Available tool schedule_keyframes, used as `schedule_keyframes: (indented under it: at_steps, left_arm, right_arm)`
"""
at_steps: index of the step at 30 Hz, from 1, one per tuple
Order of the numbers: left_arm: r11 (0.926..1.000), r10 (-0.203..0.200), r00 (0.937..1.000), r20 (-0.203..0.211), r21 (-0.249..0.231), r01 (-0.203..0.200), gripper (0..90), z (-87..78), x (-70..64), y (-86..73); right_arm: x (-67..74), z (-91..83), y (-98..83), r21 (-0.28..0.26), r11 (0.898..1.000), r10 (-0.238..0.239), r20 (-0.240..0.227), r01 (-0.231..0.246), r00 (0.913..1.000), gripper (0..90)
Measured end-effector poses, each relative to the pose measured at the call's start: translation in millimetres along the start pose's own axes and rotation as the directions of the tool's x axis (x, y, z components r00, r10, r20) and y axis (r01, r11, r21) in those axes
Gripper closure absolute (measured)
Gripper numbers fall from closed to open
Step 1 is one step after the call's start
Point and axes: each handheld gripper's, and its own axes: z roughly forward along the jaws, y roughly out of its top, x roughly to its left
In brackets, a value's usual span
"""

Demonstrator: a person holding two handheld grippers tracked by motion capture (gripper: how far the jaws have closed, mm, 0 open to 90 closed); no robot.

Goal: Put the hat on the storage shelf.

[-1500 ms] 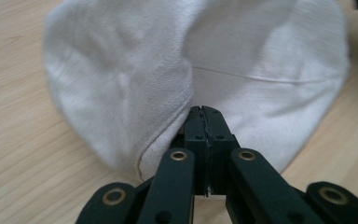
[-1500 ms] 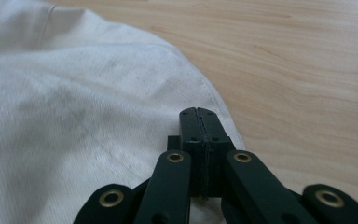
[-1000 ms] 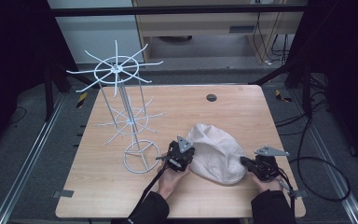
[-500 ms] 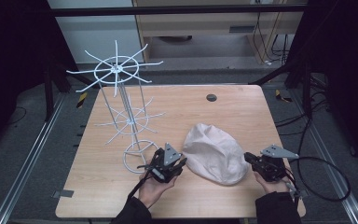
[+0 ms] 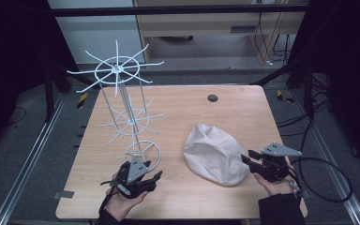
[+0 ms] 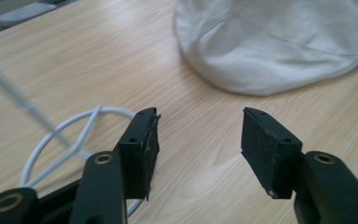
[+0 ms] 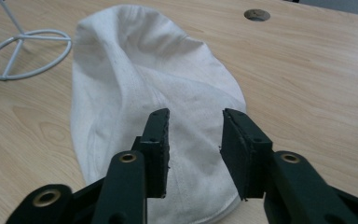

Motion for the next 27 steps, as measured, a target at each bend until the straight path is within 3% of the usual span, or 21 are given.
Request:
schedule_keyframes:
  at_steps: [4,10,13,17,22,27]
  left_arm:
    - [0.999,-0.046,0.9977,-0.049,-0.004,0.045,41.9,-12.9,22.3,-16.8]
    - [0.994,-0.107,0.9867,-0.122,0.01,0.109,37.9,-26.6,54.5,-36.3]
    - [0.9878,-0.153,0.9765,-0.152,0.006,0.156,37.1,-29.1,71.2,-44.4]
    - [0.984,-0.17,0.9655,-0.197,0.017,0.177,34.8,-28.5,88.9,-51.6]
    - [0.9711,-0.226,0.9481,-0.224,0.026,0.237,33.3,-24.9,106.1,-62.7]
    - [0.9678,-0.238,0.939,-0.249,0.023,0.251,32.4,-23.3,115.7,-67.8]
  right_arm:
    - [5.7,-2.6,8.3,0.015,1.0,-0.021,-0.011,0.021,0.9997,57.1]
    - [14.5,-1.8,25.3,0.034,0.997,-0.061,-0.037,0.062,0.9975,51.5]
    - [21.2,4.6,31.6,0.058,0.993,-0.095,-0.052,0.098,0.9941,49.7]
    - [30.8,18.6,42.6,0.106,0.983,-0.146,-0.061,0.152,0.9874,48.4]
    - [38.6,32.0,52.7,0.134,0.976,-0.162,-0.08,0.172,0.9835,48.3]
    - [40.9,45.3,57.4,0.16,0.97,-0.172,-0.085,0.184,0.9815,48.7]
